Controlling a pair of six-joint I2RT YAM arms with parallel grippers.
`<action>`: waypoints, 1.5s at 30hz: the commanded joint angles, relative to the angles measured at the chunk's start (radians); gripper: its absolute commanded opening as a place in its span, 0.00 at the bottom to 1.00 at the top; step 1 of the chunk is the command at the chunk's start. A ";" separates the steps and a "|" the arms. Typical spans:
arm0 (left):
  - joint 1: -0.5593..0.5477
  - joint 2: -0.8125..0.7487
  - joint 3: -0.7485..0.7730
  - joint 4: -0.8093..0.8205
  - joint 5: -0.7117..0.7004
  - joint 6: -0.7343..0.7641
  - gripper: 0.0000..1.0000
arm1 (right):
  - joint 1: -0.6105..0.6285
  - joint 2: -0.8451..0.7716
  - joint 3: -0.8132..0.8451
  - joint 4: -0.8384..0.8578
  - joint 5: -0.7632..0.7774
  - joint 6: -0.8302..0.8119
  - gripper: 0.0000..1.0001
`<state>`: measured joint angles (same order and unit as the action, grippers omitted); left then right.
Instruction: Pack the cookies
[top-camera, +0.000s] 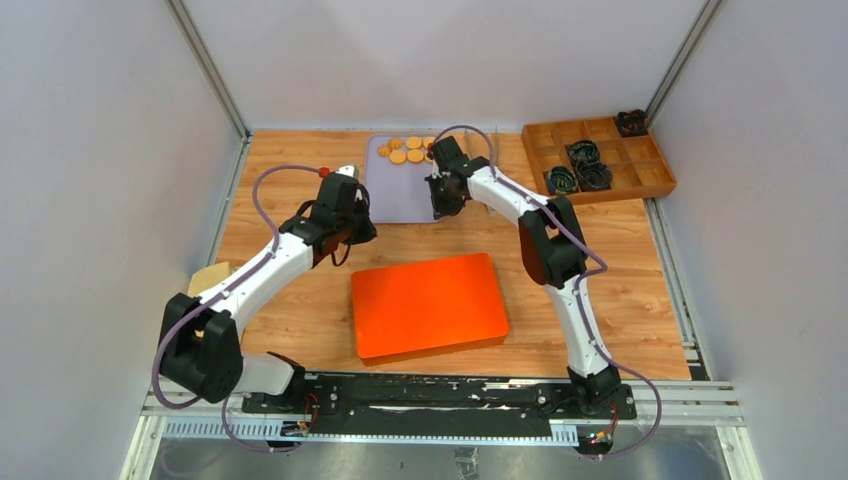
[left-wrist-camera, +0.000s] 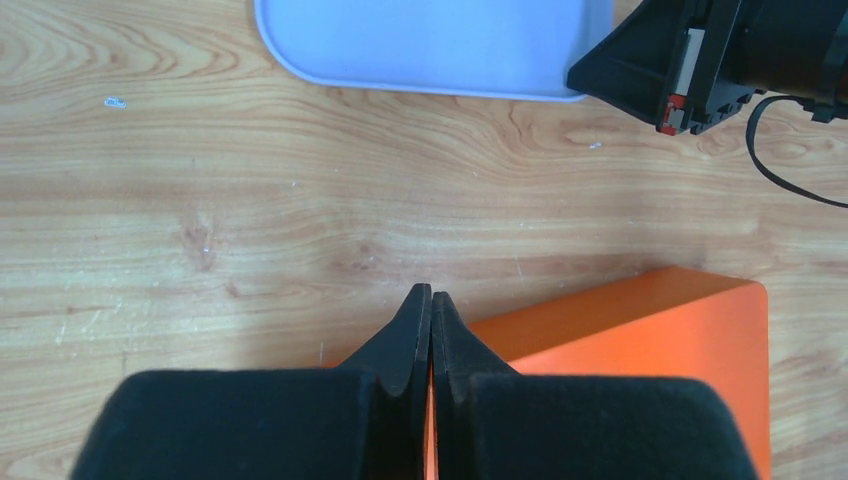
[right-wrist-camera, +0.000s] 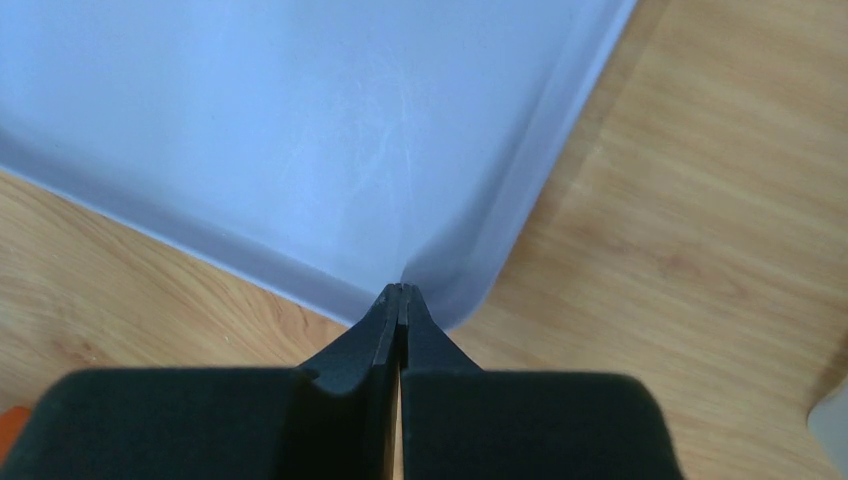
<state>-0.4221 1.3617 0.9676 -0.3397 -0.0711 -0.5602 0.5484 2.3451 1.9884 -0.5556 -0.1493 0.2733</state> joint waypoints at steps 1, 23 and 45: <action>-0.003 -0.046 -0.032 -0.025 0.010 0.000 0.00 | 0.000 -0.081 -0.115 -0.023 0.041 0.003 0.00; -0.003 -0.167 -0.059 -0.050 0.047 0.038 0.00 | -0.007 -0.294 -0.180 0.003 0.262 -0.038 0.06; -0.003 -0.188 -0.087 -0.076 0.029 0.056 0.00 | -0.140 -0.058 -0.002 -0.058 0.362 -0.137 0.40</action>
<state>-0.4221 1.1839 0.9020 -0.4004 -0.0307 -0.5228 0.4217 2.2559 1.9461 -0.5915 0.2104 0.1616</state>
